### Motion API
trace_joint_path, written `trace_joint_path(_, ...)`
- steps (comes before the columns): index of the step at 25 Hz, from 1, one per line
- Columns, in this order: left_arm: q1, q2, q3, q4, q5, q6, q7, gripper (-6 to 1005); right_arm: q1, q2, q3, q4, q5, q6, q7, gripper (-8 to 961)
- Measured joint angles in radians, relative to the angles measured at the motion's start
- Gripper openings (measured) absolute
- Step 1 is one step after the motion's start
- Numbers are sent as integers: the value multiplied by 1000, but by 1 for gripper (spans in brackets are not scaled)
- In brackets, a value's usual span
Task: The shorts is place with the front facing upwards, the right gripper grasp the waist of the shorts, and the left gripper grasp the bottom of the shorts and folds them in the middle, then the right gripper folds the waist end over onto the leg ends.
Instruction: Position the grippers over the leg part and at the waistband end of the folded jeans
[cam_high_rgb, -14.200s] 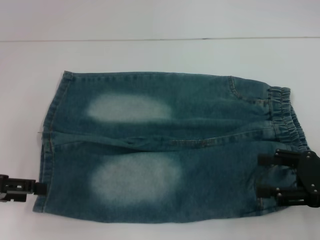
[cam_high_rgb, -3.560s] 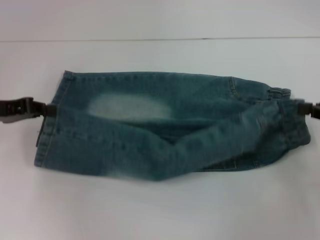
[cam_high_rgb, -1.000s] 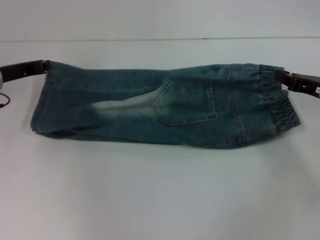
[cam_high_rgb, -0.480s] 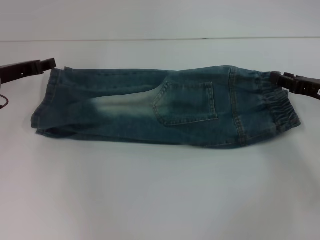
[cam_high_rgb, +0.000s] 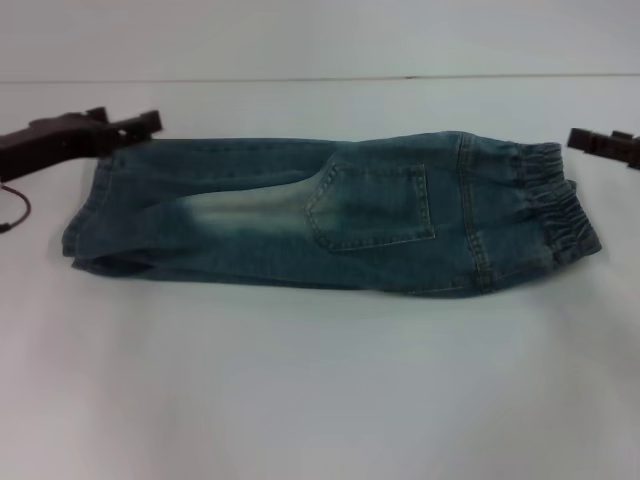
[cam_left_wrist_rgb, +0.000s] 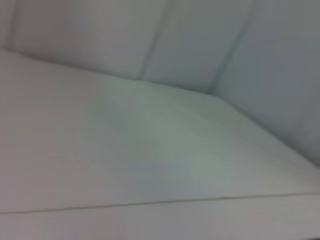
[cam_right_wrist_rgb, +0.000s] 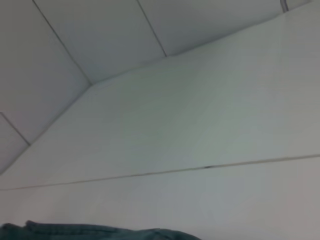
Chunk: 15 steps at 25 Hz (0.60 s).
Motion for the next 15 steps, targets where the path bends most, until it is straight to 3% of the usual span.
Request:
trace_joint_path(3, 14, 1, 0, 13, -10, 211, 77, 944, -16, -29, -14, -64, -1, -104, 69, 873)
trace_joint_path(5, 15, 3, 4, 13, -6, 258, 96, 942, -19, -51, -34, -114, -15, -186, 126, 934)
trace_joint_path(7, 15, 5, 24, 14, 13, 364, 144, 940, -14, -72, -55, -162, -40, -265, 195, 934)
trace_joint_path(12, 12, 0, 92, 13, 37, 431, 172, 936, 51, -121, -106, -244, -176, -413, 370, 933)
trace_joint_path(15, 15, -6, 124, 7, 38, 415, 177, 934, 110, -128, -116, -271, -296, -462, 430, 932)
